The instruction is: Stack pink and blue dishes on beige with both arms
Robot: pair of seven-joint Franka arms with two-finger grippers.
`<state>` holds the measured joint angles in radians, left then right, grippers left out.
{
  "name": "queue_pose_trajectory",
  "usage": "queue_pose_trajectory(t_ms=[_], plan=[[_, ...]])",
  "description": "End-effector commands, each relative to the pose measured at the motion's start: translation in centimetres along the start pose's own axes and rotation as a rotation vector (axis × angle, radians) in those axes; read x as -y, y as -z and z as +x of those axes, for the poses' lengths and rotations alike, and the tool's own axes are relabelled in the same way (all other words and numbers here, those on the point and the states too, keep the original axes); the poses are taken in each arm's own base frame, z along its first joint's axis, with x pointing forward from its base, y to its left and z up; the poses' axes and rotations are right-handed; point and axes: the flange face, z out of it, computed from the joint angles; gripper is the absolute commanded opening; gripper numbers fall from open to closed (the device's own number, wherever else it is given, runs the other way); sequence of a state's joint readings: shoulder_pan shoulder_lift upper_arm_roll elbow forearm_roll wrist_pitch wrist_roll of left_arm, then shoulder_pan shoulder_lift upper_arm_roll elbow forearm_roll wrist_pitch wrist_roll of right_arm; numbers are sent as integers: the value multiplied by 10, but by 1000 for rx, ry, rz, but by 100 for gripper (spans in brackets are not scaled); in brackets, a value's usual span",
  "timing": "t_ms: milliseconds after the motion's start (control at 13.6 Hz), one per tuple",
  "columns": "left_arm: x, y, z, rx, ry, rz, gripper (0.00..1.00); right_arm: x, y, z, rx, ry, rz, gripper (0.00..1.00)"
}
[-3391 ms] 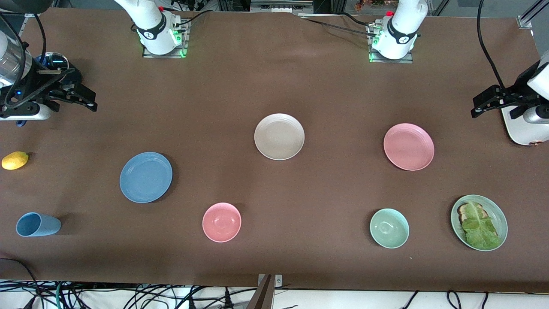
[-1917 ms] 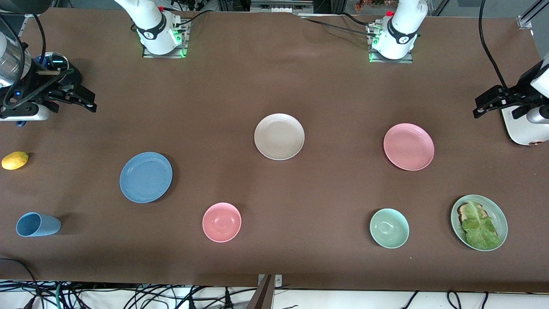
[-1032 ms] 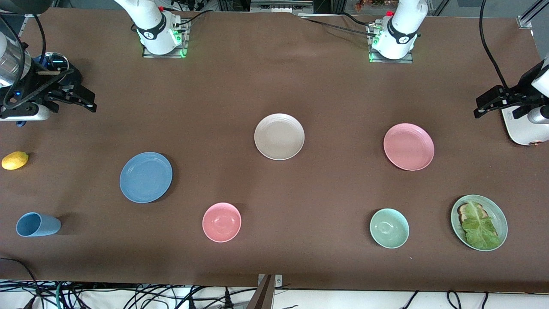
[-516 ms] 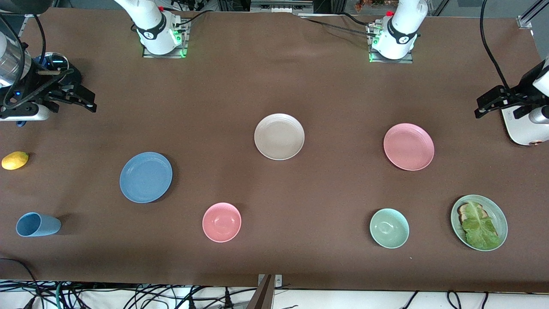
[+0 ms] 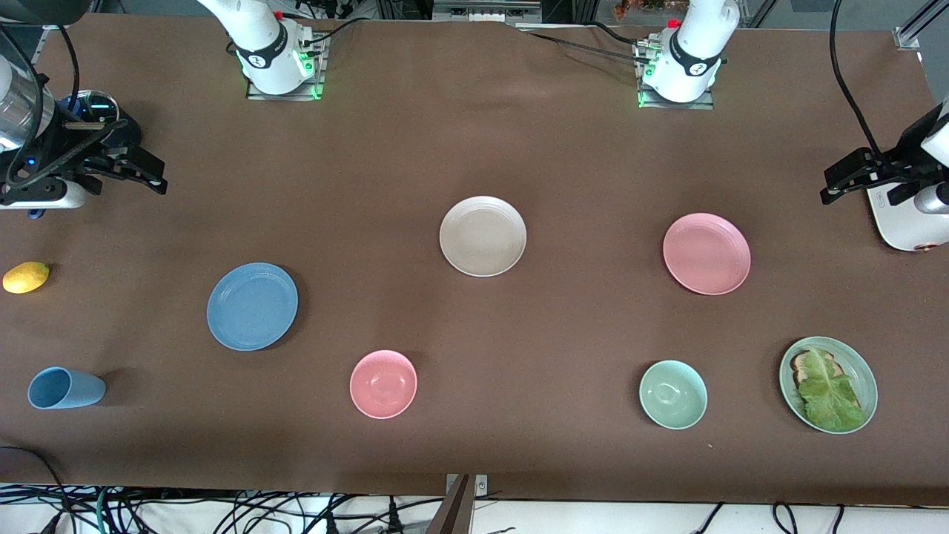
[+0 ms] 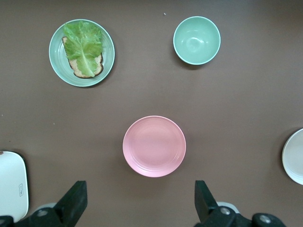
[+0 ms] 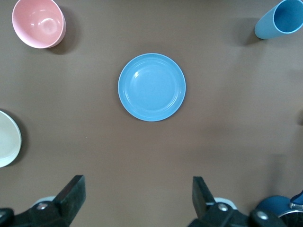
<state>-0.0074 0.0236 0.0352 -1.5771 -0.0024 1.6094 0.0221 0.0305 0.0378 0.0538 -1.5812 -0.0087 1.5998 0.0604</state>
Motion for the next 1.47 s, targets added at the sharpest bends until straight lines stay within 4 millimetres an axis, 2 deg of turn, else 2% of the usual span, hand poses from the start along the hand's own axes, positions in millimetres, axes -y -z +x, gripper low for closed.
queue_pose_trajectory(t_ms=[0,442,590,811,885,1106,1401], plan=[[2,4,0,4,1,-8,100,-2,3,0,-1,-1,17,100],[-1,2,0,16,-6,-5,100,-2,3,0,-1,-6,17,100],[2,-11,6,38,-12,1,100,-1,3,0,-1,-4,17,100],[14,-36,15,82,-153,-3,100,-2,3,0,-1,-8,17,100],[28,-44,18,94,-171,-9,100,-2,3,0,-1,-8,17,100],[41,-83,31,158,-153,-16,100,0,4,-1,-3,-4,17,100],[69,-139,43,247,-105,-34,100,0,4,-1,-3,-4,17,100]])
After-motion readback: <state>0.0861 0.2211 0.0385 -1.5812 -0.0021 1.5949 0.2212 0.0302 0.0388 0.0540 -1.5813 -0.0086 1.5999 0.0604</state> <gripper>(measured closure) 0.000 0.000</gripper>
